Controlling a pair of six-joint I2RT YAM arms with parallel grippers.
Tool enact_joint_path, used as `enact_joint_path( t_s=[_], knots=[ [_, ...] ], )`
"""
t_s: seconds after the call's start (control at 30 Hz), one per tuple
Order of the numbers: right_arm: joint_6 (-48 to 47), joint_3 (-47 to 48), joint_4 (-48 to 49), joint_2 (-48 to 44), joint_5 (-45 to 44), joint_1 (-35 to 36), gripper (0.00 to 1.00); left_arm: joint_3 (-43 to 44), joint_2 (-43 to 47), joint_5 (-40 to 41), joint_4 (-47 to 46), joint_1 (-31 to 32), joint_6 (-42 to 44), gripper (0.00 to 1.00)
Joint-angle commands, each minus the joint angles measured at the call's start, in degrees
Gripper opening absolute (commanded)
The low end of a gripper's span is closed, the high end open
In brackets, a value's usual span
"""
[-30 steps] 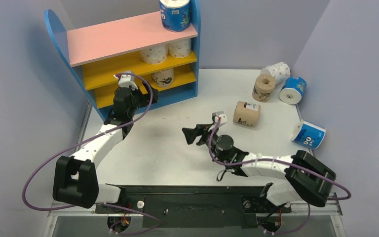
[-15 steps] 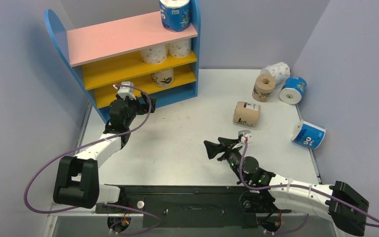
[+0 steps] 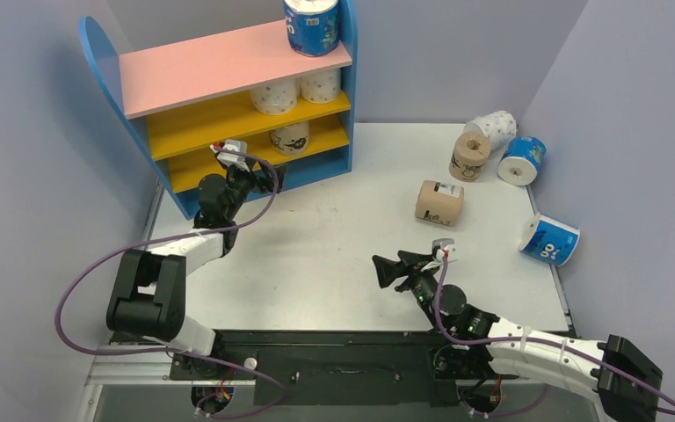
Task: Place and organize the paper towels onto the shelf
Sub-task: Place the paper towel on the shelf, then adjust the paper towel on the shelf.
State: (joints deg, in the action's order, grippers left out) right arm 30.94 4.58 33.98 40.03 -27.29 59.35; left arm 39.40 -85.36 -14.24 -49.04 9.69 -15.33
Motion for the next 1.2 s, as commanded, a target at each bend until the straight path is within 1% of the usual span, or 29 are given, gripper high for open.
enact_joint_path(
  t_s=[0.0, 0.17, 0.37, 0.53, 0.8, 0.9, 1.17],
  knots=[
    [0.58, -0.73, -0.27, -1.41, -1.85, 0.59, 0.74, 2.87, -2.98, -1.02, -9.10, -0.24, 2.72, 0.96],
    [1.37, -2.31, 0.09, -1.77, -3.18, 0.54, 0.74, 4.08, -7.13, -0.55, -13.69, -0.20, 3.69, 0.97],
    [2.28, -3.33, 0.38, -2.48, -3.80, 0.57, 0.74, 7.75, -11.18, -1.18, -16.07, 0.08, 2.71, 0.98],
    [2.16, -3.26, -0.53, -2.94, -4.24, 0.58, 0.74, 10.05, -14.01, -0.70, -15.97, 1.41, 3.26, 1.00],
    [2.27, -3.26, -1.12, -2.81, -4.59, 0.58, 0.74, 13.10, -17.79, 0.06, -15.21, 3.62, 4.21, 1.00],
    [2.48, -3.46, -1.53, -3.13, -4.82, 0.51, 0.74, 14.01, -19.07, 0.74, -15.29, 4.38, 4.49, 0.95],
    [2.62, -3.79, -2.26, -3.50, -5.52, 0.49, 0.74, 16.58, -22.30, 2.08, -15.74, 5.34, 3.88, 0.94]
  ],
)
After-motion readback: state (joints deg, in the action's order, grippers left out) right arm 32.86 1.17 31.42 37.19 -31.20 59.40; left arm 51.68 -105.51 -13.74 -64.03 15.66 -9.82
